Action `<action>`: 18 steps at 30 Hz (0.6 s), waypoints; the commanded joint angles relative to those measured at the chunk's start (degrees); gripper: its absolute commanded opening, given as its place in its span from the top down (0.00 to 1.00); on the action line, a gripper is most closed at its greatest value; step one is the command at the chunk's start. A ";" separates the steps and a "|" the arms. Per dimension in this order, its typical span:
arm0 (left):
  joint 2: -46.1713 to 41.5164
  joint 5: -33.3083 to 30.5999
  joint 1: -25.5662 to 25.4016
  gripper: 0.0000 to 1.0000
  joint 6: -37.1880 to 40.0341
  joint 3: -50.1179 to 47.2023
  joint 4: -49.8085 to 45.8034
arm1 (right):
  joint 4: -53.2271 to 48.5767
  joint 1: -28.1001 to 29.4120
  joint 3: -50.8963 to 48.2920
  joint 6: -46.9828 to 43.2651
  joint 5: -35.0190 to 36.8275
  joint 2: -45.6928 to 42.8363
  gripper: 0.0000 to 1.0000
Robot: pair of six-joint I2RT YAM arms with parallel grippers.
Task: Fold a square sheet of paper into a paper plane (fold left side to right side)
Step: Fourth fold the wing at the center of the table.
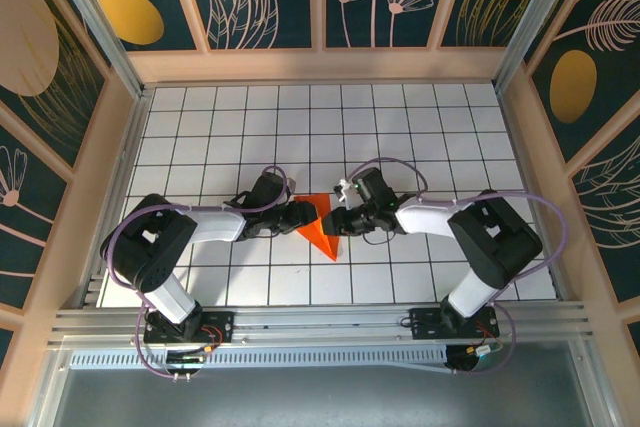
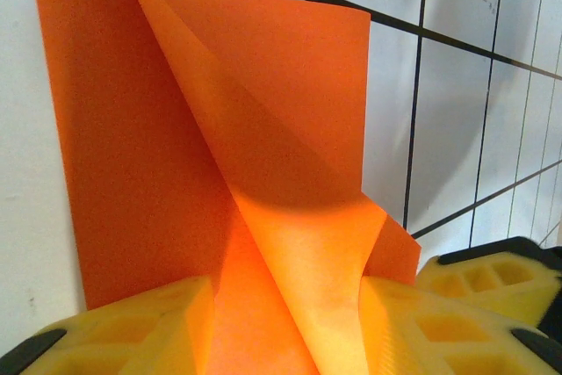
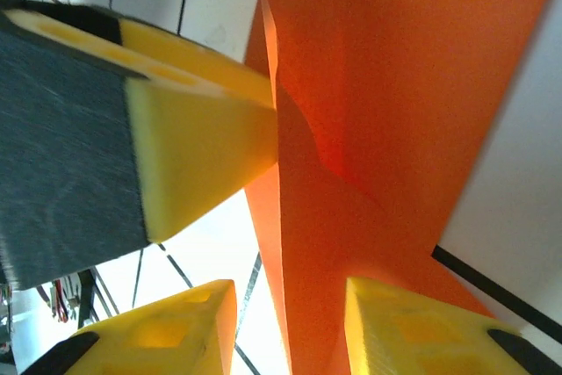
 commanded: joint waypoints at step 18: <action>1.24 -3.23 -0.45 0.53 1.74 -0.14 -2.63 | 0.43 2.66 4.32 -1.08 1.98 6.23 0.69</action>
